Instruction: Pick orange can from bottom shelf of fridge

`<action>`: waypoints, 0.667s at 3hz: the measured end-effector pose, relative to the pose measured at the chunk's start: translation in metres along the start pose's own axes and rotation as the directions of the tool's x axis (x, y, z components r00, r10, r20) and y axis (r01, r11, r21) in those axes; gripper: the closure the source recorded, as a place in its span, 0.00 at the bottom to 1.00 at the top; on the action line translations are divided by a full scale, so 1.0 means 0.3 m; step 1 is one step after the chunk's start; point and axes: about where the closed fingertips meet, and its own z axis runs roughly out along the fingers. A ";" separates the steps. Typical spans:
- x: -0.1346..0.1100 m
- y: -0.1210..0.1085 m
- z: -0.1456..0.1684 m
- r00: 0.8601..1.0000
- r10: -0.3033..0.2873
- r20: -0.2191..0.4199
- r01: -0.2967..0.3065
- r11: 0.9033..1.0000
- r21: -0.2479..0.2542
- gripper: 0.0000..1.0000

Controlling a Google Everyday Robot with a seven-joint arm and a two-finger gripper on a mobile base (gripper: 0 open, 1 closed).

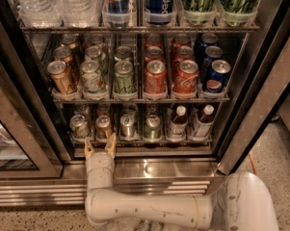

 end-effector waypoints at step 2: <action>-0.011 -0.059 0.118 0.999 -0.033 0.010 0.032 0.999 0.034 0.28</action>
Offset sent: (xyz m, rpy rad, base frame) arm 0.0490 -0.0217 0.0033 -0.0533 -0.0199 -0.0517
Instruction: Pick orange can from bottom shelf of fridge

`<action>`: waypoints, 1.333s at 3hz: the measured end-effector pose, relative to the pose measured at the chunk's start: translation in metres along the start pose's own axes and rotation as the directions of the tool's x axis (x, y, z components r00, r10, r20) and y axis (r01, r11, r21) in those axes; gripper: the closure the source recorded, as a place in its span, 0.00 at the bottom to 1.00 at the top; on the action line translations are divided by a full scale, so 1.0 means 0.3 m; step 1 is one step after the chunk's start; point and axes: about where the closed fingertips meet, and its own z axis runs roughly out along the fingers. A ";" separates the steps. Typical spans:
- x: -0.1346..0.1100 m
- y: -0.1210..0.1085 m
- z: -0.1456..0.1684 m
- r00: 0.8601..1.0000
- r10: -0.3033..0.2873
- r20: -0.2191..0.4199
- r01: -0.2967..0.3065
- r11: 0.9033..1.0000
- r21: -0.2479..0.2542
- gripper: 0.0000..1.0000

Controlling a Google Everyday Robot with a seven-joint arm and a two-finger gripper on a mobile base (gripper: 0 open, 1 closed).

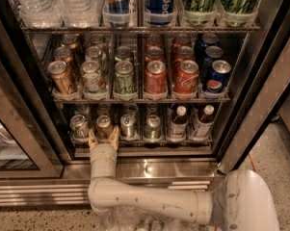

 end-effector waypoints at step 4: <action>-0.010 -0.026 0.079 1.000 0.028 0.000 -0.028 1.000 0.014 0.68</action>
Offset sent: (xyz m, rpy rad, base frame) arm 0.0357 -0.0118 0.0059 0.0110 -0.0099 -0.0337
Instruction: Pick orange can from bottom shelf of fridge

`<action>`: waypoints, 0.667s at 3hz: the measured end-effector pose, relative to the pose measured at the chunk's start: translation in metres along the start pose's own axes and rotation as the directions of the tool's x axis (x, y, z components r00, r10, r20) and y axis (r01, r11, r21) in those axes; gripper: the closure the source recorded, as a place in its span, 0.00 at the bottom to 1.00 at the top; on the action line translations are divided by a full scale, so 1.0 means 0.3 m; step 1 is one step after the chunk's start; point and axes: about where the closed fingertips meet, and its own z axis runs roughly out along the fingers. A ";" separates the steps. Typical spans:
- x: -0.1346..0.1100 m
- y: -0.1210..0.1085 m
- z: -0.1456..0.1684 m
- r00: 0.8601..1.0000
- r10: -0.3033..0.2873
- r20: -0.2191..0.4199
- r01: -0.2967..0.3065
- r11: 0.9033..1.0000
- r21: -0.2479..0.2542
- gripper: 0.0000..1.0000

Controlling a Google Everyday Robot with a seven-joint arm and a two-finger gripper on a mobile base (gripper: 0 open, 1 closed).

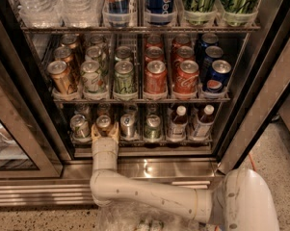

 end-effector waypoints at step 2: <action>-0.108 -0.051 -0.050 0.997 0.057 0.049 -0.057 0.998 -0.012 1.00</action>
Offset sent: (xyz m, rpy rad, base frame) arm -0.0336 -0.0340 0.0753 0.1387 -0.1015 0.0351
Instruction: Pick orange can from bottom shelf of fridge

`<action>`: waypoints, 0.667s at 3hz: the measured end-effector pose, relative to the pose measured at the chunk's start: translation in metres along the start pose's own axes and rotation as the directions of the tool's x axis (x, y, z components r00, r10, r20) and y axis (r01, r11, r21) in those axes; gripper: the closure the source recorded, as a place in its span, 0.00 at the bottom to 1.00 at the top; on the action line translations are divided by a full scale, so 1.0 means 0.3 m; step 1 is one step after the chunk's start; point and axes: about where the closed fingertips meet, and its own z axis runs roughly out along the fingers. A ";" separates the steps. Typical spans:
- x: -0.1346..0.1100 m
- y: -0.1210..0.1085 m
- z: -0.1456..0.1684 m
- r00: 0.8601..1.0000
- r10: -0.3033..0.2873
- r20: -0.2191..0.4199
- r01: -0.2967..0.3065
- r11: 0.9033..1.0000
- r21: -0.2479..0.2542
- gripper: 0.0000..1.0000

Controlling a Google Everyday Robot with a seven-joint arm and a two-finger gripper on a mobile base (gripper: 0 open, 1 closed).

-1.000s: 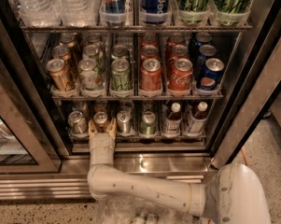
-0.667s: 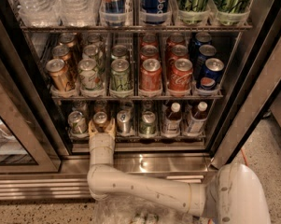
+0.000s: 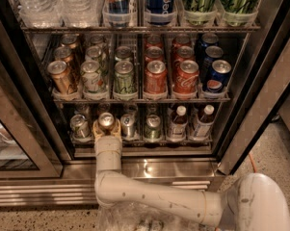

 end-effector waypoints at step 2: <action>-0.279 -0.050 -0.227 0.971 0.235 0.041 -0.221 0.950 -0.221 1.00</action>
Offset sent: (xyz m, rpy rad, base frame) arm -0.1507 -0.0126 0.1430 0.3894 -0.0825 0.5963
